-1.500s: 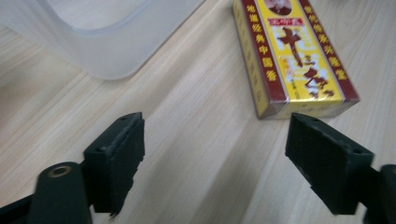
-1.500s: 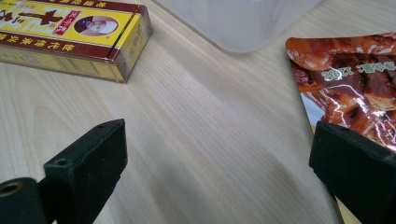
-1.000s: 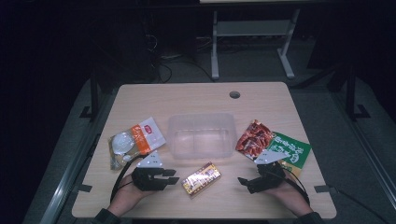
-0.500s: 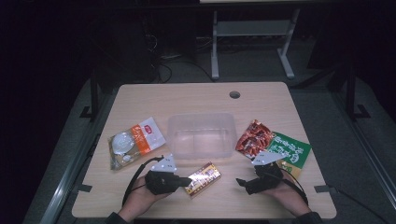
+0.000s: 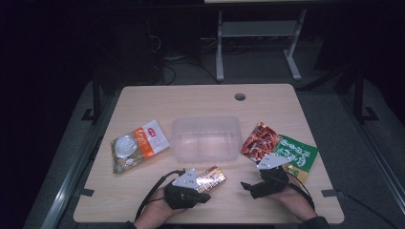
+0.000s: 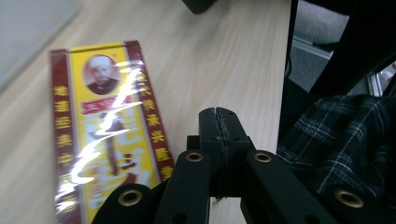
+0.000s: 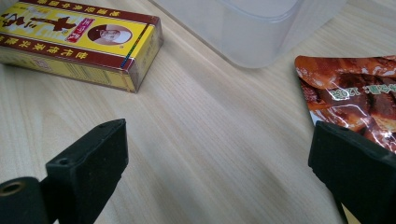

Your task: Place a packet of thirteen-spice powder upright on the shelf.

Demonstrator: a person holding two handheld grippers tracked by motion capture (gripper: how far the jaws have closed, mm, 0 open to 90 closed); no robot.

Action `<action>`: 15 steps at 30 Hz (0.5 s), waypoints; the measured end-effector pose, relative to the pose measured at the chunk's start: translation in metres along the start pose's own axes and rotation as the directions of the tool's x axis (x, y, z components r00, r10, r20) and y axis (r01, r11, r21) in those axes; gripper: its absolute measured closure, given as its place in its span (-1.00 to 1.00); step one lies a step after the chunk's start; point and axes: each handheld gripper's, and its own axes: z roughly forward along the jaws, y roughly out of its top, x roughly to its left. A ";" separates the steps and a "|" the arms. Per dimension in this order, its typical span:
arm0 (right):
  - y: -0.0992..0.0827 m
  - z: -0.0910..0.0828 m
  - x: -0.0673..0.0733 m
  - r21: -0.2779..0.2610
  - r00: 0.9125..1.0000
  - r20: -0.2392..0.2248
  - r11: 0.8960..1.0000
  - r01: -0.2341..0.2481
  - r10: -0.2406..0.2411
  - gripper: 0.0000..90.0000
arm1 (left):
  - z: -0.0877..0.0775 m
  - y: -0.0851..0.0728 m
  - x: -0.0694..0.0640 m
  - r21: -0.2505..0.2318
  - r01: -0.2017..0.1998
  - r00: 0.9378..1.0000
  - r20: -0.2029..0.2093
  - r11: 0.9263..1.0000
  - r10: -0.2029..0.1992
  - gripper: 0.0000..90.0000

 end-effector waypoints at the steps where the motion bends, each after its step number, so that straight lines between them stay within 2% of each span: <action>1: 0.000 0.000 0.000 -0.002 1.000 0.000 1.000 0.000 0.000 -0.90 | 0.003 -0.001 -0.001 0.007 -0.005 1.000 0.000 1.000 0.005 0.99; 7: 0.000 0.000 0.001 0.001 1.000 -0.008 1.000 0.002 -0.002 -0.88 | 0.007 -0.008 0.003 0.046 0.004 1.000 -0.011 0.999 -0.003 0.99; 10: 0.001 0.000 0.001 -0.002 1.000 -0.010 1.000 0.002 -0.002 -0.88 | 0.005 -0.011 0.005 0.054 0.005 1.000 -0.029 0.999 -0.004 0.99; 12: 0.001 0.000 0.000 -0.004 1.000 -0.012 1.000 0.000 0.000 -0.88 | 0.000 -0.014 0.009 0.048 0.004 1.000 -0.024 0.999 -0.003 0.99; 15: 0.001 0.001 -0.001 -0.002 1.000 -0.014 1.000 0.006 -0.006 -0.88 | -0.007 -0.017 0.015 0.057 0.003 0.999 -0.046 0.998 -0.001 0.99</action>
